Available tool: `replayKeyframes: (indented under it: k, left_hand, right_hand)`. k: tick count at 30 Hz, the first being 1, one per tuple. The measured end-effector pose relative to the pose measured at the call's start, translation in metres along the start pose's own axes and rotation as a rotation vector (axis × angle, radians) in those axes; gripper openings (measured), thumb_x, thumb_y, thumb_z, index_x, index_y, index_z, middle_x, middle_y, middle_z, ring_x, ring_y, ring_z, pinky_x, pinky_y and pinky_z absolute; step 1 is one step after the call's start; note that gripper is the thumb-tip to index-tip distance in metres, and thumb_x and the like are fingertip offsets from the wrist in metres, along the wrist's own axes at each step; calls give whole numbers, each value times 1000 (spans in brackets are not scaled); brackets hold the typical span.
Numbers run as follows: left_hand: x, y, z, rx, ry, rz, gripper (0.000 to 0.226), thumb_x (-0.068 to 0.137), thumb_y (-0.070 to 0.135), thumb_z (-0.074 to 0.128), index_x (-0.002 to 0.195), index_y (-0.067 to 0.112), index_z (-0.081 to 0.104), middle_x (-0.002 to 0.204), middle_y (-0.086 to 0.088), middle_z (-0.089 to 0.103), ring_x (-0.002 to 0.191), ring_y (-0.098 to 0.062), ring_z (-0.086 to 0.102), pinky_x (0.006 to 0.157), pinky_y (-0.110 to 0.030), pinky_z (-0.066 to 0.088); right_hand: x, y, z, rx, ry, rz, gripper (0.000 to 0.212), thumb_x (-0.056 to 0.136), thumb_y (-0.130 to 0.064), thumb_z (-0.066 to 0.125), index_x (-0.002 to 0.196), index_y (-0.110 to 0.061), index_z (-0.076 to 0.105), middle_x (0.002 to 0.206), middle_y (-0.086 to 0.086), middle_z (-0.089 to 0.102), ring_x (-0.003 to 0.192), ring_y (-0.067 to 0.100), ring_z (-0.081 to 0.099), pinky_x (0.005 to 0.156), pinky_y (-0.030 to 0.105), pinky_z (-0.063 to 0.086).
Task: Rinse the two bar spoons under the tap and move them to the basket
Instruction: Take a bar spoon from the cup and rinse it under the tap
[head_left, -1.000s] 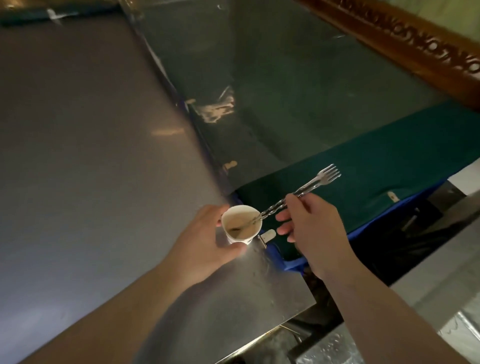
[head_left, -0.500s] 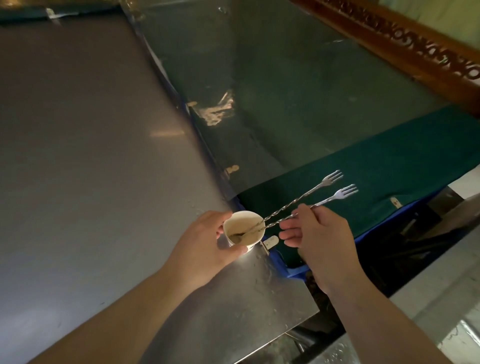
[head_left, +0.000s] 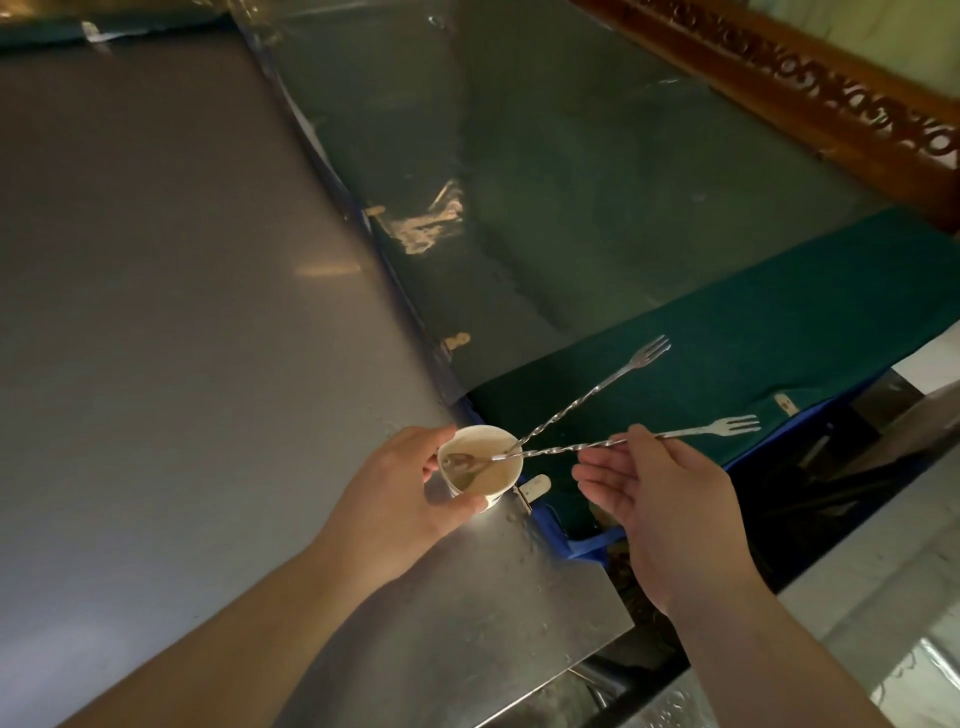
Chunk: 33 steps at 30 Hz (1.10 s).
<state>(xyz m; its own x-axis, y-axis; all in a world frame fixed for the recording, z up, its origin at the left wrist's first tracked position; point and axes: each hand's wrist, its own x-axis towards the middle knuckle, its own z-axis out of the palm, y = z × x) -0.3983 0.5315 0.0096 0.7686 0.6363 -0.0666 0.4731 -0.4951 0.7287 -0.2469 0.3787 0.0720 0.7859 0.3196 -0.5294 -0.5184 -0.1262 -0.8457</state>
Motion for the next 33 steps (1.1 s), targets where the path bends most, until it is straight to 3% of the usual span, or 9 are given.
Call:
replayKeyframes:
  k: [5,10,15,17,22,24,26,29,33]
  left_hand:
    - [-1,2,-1,11,-18,-1,64,69,49,80,127,35,57,109,20,59,97,-2,60,87,-23,53]
    - [-2,1,-2,28,-30,-13,67,69,54,78,129,37,55,107,26,55,94,6,57,73,-5,44]
    - [-5,3,-4,10,-22,-30,77,65,66,73,131,36,47,123,18,51,109,-2,56,91,-28,52]
    - [-11,10,-8,-39,73,-22,81,64,79,61,132,37,44,127,18,46,112,1,52,90,-25,48]
    - [-27,55,-19,-175,245,38,23,82,44,55,102,56,55,99,23,65,85,0,63,64,-7,44]
    - [-29,81,-15,-257,204,7,20,87,37,57,98,54,60,90,22,70,71,0,64,55,-6,43]
    - [-27,112,-1,-350,122,-10,19,89,33,61,95,50,64,83,18,72,64,0,65,57,-17,47]
    - [-20,155,25,-439,-9,-9,18,79,39,60,93,46,68,85,17,75,72,2,70,68,-28,51]
    - [-23,216,80,-557,-198,-19,24,68,41,58,87,42,73,84,12,77,74,-2,72,65,-17,50]
  right_hand:
    - [-6,-6,-4,43,6,24,26,101,-19,51,94,-1,69,79,14,78,70,24,77,53,22,59]
    - [-10,-10,-8,73,-11,34,26,102,-17,51,95,1,68,83,17,77,73,25,77,54,23,60]
    - [-13,-13,-23,106,-22,9,26,103,-15,48,94,2,66,85,18,77,76,26,77,58,25,62]
    - [-14,-14,-33,159,-15,12,27,103,-16,47,94,2,66,84,18,78,76,27,77,58,26,62]
    - [-22,-22,-75,256,22,-14,29,103,-18,48,94,3,67,84,18,78,77,27,77,56,24,59]
    - [-28,-26,-95,346,71,-22,30,102,-21,51,92,2,67,82,19,78,74,27,78,54,26,59]
    - [-35,-30,-124,415,129,-57,29,100,-21,52,89,1,65,78,20,77,69,27,77,52,26,58]
    - [-47,-36,-166,476,191,-122,27,100,-19,50,83,-2,64,71,19,76,60,25,75,49,25,57]
    - [-69,-44,-237,547,288,-218,28,100,-16,50,81,-3,65,69,18,75,60,25,74,51,26,58]
